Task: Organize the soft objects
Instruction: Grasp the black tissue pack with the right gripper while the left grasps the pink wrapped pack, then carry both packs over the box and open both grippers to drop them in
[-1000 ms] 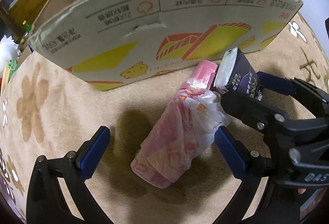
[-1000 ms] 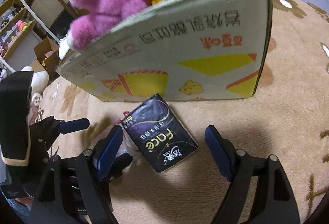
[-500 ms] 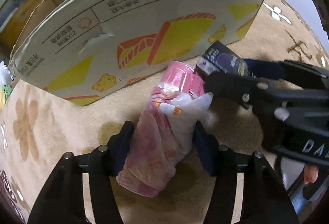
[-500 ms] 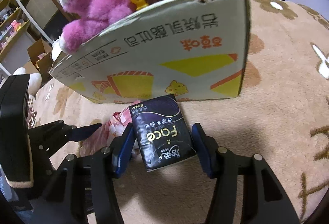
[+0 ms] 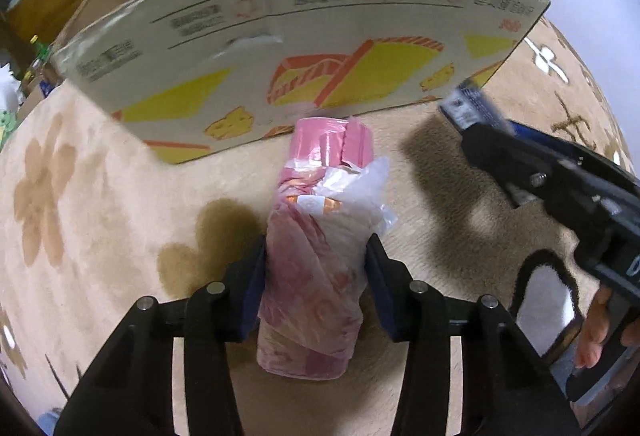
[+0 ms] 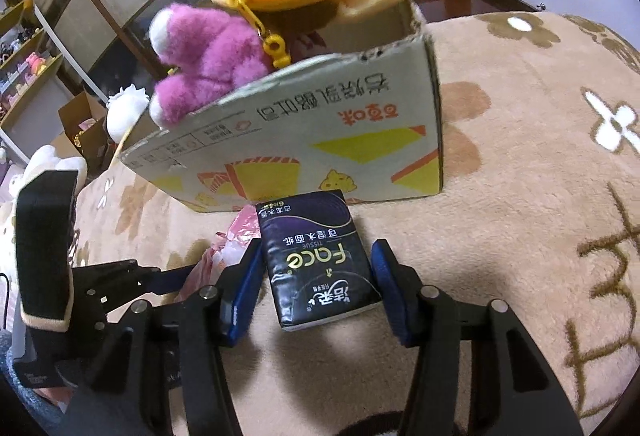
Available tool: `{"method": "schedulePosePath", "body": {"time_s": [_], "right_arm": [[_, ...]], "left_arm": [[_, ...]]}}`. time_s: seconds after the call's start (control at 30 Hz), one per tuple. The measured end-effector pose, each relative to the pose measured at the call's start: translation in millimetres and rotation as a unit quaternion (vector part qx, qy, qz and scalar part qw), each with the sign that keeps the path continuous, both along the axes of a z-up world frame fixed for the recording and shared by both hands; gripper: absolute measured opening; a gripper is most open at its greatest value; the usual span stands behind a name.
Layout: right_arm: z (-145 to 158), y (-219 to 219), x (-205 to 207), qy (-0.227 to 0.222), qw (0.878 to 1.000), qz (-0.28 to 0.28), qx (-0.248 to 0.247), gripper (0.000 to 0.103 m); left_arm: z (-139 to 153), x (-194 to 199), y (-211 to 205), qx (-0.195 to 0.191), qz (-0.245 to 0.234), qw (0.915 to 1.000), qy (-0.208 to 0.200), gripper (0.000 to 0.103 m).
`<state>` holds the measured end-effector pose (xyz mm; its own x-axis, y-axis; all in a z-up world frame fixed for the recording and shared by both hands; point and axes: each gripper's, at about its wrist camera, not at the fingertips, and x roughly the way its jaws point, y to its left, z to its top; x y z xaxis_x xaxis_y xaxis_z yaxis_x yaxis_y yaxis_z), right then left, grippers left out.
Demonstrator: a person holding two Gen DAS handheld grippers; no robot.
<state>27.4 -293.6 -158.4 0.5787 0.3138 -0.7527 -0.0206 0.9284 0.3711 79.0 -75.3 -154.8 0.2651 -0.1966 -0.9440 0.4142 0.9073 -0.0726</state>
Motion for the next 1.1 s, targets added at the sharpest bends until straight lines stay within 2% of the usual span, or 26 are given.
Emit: {"method": "schedulePosePath", "body": {"time_s": [0.13,0.27,0.43,0.67,0.83,1.1], "right_arm": [[11.8,-2.3,-10.9,-0.016,1.000,-0.002,-0.004,0.057],[28.0,-2.2,-20.3,-0.036,0.999,-0.003,-0.009,0.057],[50.9,-2.3,-32.9,-0.066,0.998,-0.002,-0.014,0.057],[81.3,-2.4,-47.7,-0.107,0.994,-0.003,-0.016,0.057],[108.1,0.7,-49.9,-0.138,0.990,0.000,-0.017,0.057],[140.6,13.4,-30.3,-0.172,0.985,0.005,-0.035,0.057]], "left_arm": [[13.6,-11.2,3.5,-0.010,0.004,0.9999,-0.002,0.045],[33.8,-22.8,8.0,-0.008,0.006,0.9992,-0.038,0.045],[73.5,-37.4,15.3,-0.021,0.012,0.9953,-0.094,0.045],[124.9,-48.8,22.7,-0.033,0.040,0.9836,-0.173,0.045],[153.8,-38.2,30.3,-0.044,0.052,0.9762,-0.206,0.045],[180.3,-1.0,25.5,-0.038,0.047,0.9668,-0.248,0.045]]}}
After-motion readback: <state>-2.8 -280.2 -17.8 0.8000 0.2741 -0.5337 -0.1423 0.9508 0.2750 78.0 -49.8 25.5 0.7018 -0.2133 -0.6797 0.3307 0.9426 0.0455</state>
